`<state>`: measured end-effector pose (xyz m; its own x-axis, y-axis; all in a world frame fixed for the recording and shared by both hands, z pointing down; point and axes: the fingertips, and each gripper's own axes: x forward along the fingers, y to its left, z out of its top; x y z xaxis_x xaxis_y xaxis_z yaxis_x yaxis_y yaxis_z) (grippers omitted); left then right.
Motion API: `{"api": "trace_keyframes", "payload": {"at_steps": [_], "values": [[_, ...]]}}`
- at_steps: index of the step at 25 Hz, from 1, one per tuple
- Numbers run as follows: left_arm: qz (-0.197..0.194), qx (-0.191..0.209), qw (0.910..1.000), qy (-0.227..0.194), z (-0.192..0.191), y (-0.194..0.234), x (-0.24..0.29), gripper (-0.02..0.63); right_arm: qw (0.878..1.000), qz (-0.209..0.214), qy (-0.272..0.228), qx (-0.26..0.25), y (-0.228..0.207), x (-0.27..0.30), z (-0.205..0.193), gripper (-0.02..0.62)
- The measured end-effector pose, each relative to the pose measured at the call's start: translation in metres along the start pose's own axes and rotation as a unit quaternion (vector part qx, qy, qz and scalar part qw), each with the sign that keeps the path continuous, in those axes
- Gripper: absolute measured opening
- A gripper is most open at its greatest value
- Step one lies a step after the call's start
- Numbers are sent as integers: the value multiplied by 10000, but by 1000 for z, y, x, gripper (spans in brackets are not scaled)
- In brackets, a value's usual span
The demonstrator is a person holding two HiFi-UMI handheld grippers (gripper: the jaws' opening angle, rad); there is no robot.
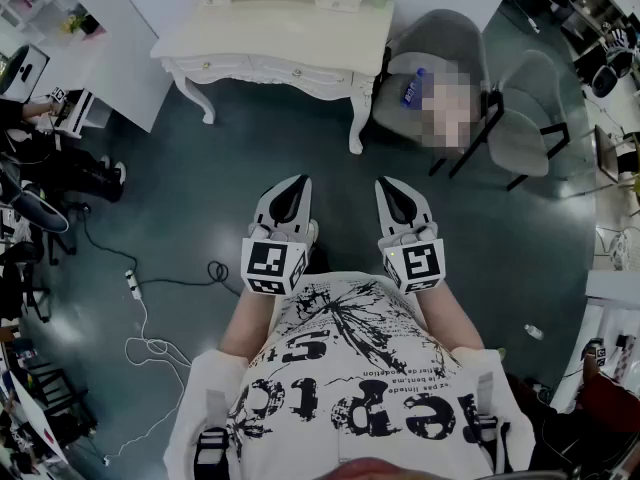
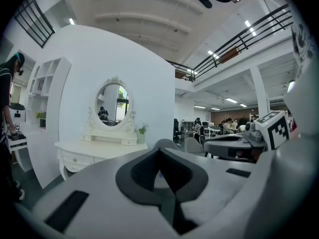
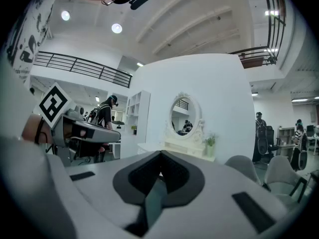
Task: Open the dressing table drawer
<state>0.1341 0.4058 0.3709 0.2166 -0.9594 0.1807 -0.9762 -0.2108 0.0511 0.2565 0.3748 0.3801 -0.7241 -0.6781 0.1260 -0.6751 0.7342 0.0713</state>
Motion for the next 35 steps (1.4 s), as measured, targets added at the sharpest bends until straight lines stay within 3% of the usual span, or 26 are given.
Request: {"api": "trace_keyframes", "payload": {"at_steps": [13,21,35], "values": [[17,-191,9997,142,-11,13,3,14,9996,-4,131,242,4,11,-10,17],[-77,-285,9992,260,-24,28,24,14,9991,-245,233,274,-7,32,-24,18],[-406,-110,9988,253,0,146,125,14,9970,-619,409,217,-30,174,-12,18]]}}
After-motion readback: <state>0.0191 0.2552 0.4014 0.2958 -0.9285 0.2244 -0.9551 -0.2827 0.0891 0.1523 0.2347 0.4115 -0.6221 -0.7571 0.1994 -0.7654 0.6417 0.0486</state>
